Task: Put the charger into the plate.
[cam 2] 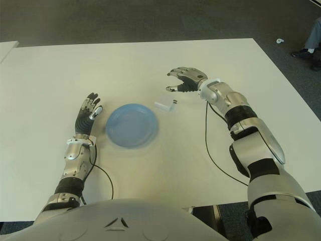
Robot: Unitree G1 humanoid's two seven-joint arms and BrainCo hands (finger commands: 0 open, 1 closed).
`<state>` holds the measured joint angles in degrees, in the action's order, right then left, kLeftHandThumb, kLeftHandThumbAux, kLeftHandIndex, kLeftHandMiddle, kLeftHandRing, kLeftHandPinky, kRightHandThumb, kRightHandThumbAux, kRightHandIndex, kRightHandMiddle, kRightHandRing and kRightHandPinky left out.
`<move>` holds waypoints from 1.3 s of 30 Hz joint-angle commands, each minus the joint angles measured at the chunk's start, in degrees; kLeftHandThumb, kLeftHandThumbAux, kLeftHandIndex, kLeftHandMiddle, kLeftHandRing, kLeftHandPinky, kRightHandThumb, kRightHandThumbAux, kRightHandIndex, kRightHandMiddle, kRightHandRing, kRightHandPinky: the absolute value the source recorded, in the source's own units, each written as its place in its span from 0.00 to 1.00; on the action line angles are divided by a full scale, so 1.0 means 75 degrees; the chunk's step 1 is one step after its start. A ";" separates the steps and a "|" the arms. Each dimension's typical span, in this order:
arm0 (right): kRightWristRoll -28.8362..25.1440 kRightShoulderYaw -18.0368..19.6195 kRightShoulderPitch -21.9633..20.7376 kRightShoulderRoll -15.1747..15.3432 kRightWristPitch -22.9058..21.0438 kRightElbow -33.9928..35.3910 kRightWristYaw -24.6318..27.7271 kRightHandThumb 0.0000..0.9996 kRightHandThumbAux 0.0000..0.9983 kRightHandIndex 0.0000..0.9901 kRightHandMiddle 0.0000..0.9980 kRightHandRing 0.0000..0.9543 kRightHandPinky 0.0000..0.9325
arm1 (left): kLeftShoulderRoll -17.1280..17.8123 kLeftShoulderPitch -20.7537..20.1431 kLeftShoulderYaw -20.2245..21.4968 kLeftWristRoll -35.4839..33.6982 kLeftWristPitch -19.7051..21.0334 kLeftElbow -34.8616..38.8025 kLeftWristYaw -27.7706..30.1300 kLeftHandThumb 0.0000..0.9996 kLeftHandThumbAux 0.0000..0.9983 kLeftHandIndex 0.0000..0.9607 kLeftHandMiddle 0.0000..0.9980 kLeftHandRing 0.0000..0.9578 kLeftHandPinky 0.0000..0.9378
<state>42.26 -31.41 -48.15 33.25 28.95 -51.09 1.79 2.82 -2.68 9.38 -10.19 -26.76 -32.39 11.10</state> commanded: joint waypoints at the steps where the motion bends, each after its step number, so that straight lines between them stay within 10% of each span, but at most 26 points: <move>1: -0.0138 0.0163 0.0247 -0.0006 -0.0099 0.0328 0.0221 0.40 0.12 0.00 0.00 0.00 0.00 | -0.0069 0.0240 0.0019 -0.0063 0.0470 -0.0323 0.0008 0.00 0.59 0.05 0.08 0.08 0.11; 24: 0.0612 0.0411 0.1705 -0.0703 -0.4227 0.3703 0.1876 0.40 0.10 0.00 0.00 0.00 0.00 | -0.0131 0.0157 0.0075 -0.0031 0.0305 -0.0266 0.0001 0.00 0.57 0.09 0.12 0.13 0.15; 39: 0.0707 0.0219 0.1929 -0.0939 -0.4565 0.3116 0.1669 0.40 0.11 0.00 0.00 0.00 0.00 | -0.0149 0.0154 0.0064 -0.0104 0.0187 -0.0163 0.0095 0.00 0.58 0.06 0.11 0.12 0.16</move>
<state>47.22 -29.22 -35.14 26.67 -4.94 -26.10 14.69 2.32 -3.31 10.14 -10.69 -26.87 -31.97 11.16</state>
